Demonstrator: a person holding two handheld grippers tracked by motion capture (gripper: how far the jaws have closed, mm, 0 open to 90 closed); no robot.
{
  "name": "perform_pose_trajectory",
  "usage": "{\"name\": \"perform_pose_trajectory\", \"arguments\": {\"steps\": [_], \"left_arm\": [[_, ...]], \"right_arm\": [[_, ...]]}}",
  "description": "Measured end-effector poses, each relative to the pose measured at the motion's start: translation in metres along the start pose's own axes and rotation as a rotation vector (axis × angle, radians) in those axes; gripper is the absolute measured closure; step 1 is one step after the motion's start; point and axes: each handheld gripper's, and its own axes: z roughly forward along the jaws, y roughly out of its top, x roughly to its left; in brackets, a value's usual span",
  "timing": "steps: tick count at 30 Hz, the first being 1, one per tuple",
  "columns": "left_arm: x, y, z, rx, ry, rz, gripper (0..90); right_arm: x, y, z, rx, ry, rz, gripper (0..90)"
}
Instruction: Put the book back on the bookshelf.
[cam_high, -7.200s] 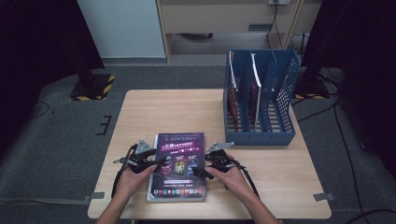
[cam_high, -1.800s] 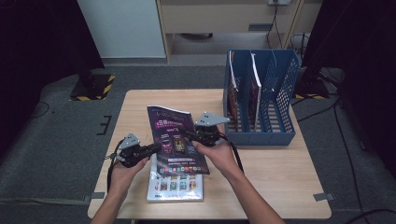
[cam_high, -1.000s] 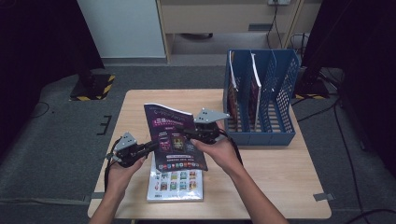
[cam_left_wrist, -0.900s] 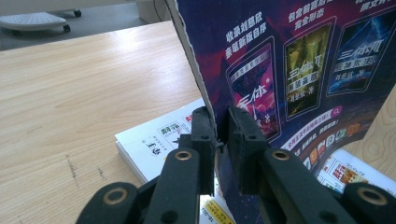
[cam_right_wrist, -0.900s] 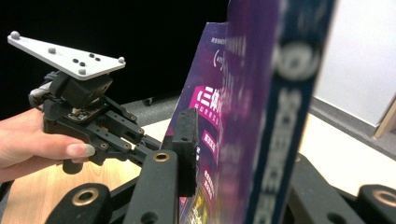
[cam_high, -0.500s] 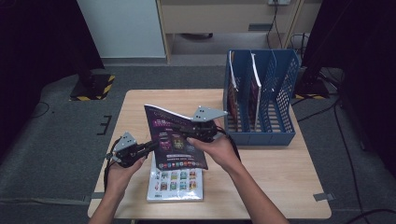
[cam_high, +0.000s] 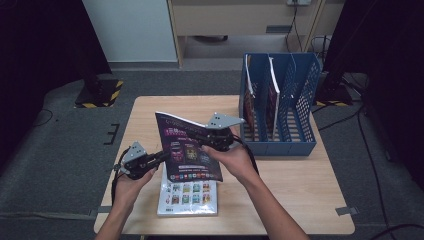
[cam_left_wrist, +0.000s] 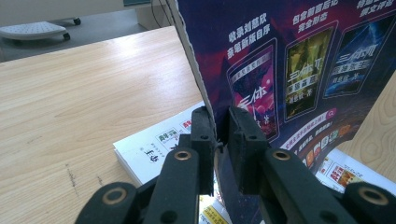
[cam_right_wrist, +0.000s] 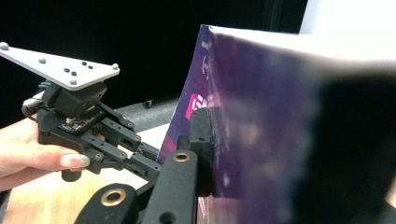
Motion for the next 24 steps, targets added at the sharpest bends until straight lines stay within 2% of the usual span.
{"name": "perform_pose_trajectory", "arguments": {"steps": [4, 7, 9, 11, 12, 14, 16, 17, 20, 22, 24], "left_arm": [[0.002, -0.002, 0.001, -0.018, 0.019, -0.003, 74.4], [0.005, -0.005, 0.000, -0.015, 0.061, -0.017, 55.4], [0.010, -0.009, -0.002, -0.022, 0.070, -0.043, 47.0], [0.015, -0.012, -0.003, 0.001, 0.114, -0.046, 36.2], [0.017, -0.014, -0.005, 0.024, 0.148, -0.038, 33.5], [0.023, -0.018, -0.005, 0.058, 0.184, -0.031, 27.2], [0.030, -0.023, -0.005, 0.105, 0.215, -0.034, 20.8], [0.035, -0.027, -0.005, 0.116, 0.234, -0.055, 18.6], [0.043, -0.032, -0.005, 0.145, 0.261, -0.089, 12.1], [0.046, -0.035, -0.003, 0.175, 0.274, -0.097, 9.1], [0.047, -0.038, -0.002, 0.208, 0.280, -0.098, 7.7]], "right_arm": [[-0.001, -0.001, -0.002, -0.010, -0.019, 0.001, 84.2], [0.000, -0.001, -0.005, -0.020, -0.020, 0.005, 84.2], [-0.001, 0.000, -0.008, -0.035, -0.021, 0.010, 84.2], [-0.001, 0.001, -0.012, -0.049, -0.023, 0.003, 84.2], [0.000, 0.002, -0.013, -0.055, -0.025, 0.001, 84.2], [-0.001, 0.005, -0.015, -0.064, -0.027, -0.006, 84.2], [-0.001, 0.006, -0.017, -0.077, -0.040, -0.003, 84.2], [-0.001, 0.007, -0.017, -0.085, -0.044, -0.004, 84.2], [-0.001, 0.008, -0.018, -0.094, -0.059, -0.006, 84.2], [-0.002, 0.008, -0.019, -0.094, -0.074, -0.015, 84.2], [-0.003, 0.008, -0.020, -0.096, -0.079, -0.001, 84.2]]}}
